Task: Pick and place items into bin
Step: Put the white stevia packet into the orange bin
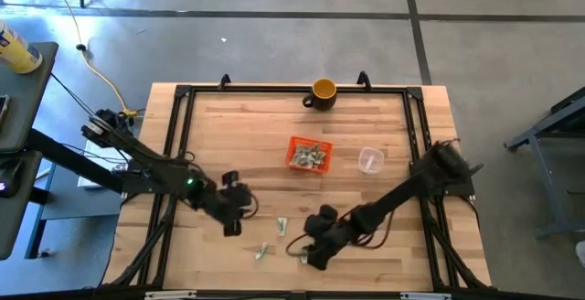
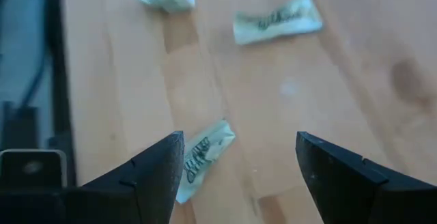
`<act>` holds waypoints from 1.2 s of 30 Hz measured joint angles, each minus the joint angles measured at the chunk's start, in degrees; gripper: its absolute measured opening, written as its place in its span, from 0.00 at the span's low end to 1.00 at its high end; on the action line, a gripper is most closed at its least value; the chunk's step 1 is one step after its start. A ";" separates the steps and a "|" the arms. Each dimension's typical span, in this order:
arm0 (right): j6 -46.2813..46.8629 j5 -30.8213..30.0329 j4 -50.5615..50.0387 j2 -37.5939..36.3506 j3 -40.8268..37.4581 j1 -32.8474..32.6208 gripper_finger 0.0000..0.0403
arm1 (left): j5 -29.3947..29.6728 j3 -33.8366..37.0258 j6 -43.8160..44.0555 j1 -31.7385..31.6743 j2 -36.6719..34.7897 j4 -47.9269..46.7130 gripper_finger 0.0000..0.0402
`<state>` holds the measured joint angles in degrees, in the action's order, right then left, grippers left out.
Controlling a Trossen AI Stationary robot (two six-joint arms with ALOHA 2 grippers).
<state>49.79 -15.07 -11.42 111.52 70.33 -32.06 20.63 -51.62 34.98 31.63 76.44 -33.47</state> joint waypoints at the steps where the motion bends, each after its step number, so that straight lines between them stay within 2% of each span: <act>1: 1.13 -0.30 -2.52 1.97 2.44 -0.27 0.67 | 0.41 0.09 0.33 0.97 0.00 0.02 0.41; 4: 2.62 -1.89 -8.01 7.39 8.84 -1.54 0.67 | 1.32 0.09 0.88 3.29 0.00 -0.88 0.41; 11: 7.53 -11.36 -18.53 16.40 19.36 -5.55 0.67 | 1.74 0.11 1.14 4.49 0.00 -3.90 0.41; 16: 13.41 -10.98 -21.51 20.18 21.96 -6.32 0.64 | 1.87 0.11 -0.67 4.38 0.00 -4.01 0.41; 20: 16.43 -11.06 -23.21 20.34 22.20 -6.03 0.51 | 2.04 0.11 -3.08 4.38 0.00 -4.11 0.41; 22: 16.08 -11.40 -24.01 20.04 22.13 -5.57 0.40 | 2.41 0.11 -4.02 4.36 0.00 -4.11 0.41; 27: 16.07 -7.10 -27.88 19.16 22.18 -2.76 0.07 | 2.90 0.11 -4.77 4.36 0.00 -4.14 0.41; 28: 15.28 -7.14 -28.46 18.55 22.15 -2.33 0.04 | 2.90 0.11 -4.77 4.36 0.00 -4.17 0.41; 31: 9.44 -7.87 -30.61 16.12 21.81 -0.48 0.05 | 2.94 0.11 -4.74 4.36 0.01 -4.24 0.41; 36: -2.57 -13.44 -43.40 8.12 21.59 4.35 0.02 | 5.36 1.59 -4.70 4.36 0.37 -2.08 0.41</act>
<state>47.22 -28.51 -54.83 119.64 91.93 -27.71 25.99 -50.03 30.28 35.99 76.82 -35.56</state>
